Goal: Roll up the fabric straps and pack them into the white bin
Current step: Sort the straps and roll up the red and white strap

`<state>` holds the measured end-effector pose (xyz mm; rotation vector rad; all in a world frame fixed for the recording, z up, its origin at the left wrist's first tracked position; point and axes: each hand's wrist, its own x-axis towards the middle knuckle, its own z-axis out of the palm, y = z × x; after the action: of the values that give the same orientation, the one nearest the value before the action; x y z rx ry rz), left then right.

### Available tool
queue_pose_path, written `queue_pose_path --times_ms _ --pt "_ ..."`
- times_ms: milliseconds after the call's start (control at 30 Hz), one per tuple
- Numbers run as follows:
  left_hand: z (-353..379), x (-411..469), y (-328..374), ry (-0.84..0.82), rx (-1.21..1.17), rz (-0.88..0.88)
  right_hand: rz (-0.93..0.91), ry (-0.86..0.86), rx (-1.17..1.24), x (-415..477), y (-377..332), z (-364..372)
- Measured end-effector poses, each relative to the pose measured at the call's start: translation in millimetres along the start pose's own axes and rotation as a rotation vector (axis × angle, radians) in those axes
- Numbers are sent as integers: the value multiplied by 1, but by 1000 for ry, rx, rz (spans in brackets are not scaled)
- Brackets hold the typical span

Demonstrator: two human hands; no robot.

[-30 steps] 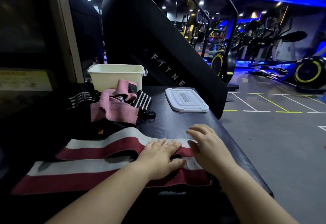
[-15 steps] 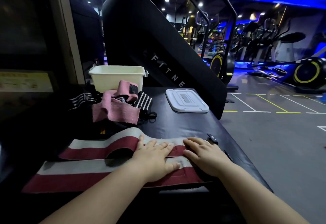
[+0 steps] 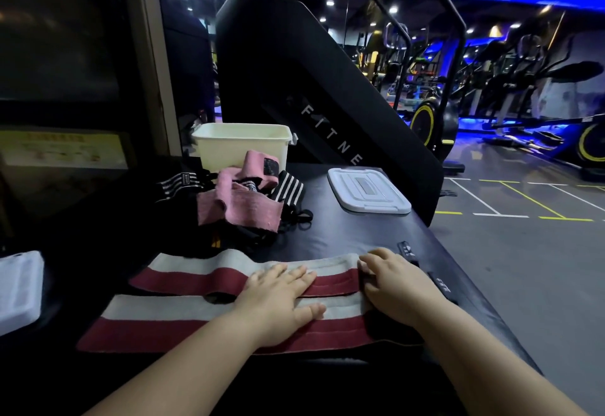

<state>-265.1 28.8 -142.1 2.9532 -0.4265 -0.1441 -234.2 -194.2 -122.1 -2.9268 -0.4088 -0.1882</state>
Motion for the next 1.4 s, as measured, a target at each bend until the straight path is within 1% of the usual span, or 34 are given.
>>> queue_pose_path --times_ms 100,167,267,400,500,600,733,800,1067,1233,1400 --pt "1 1 -2 28 -2 10 -24 80 109 1 -18 2" --pt "1 1 -3 36 2 17 -39 88 154 0 -22 7" --pt "0 -1 -5 19 -10 22 -43 14 164 -2 -13 18" --pt "-2 -3 -11 19 -24 15 -38 -74 58 0 -1 25" --pt "-1 -10 -20 18 -25 -57 -41 -125 56 3 1 28" --pt "1 -20 -33 40 -18 -145 -34 -120 44 1 5 30" --pt "-2 -34 -53 29 -75 -248 -36 -132 -30 -1 3 26" --pt "-3 -38 -61 32 -79 -272 -43 -151 -62 0 0 25" --pt "-2 -33 -82 33 -62 -258 -12 -127 -114 2 -6 29" --pt "-2 -30 -92 47 -62 -232 -38 -130 -123 -4 -13 23" --pt "-5 -30 -95 71 -47 -218 -7 -125 -126 -6 -15 22"
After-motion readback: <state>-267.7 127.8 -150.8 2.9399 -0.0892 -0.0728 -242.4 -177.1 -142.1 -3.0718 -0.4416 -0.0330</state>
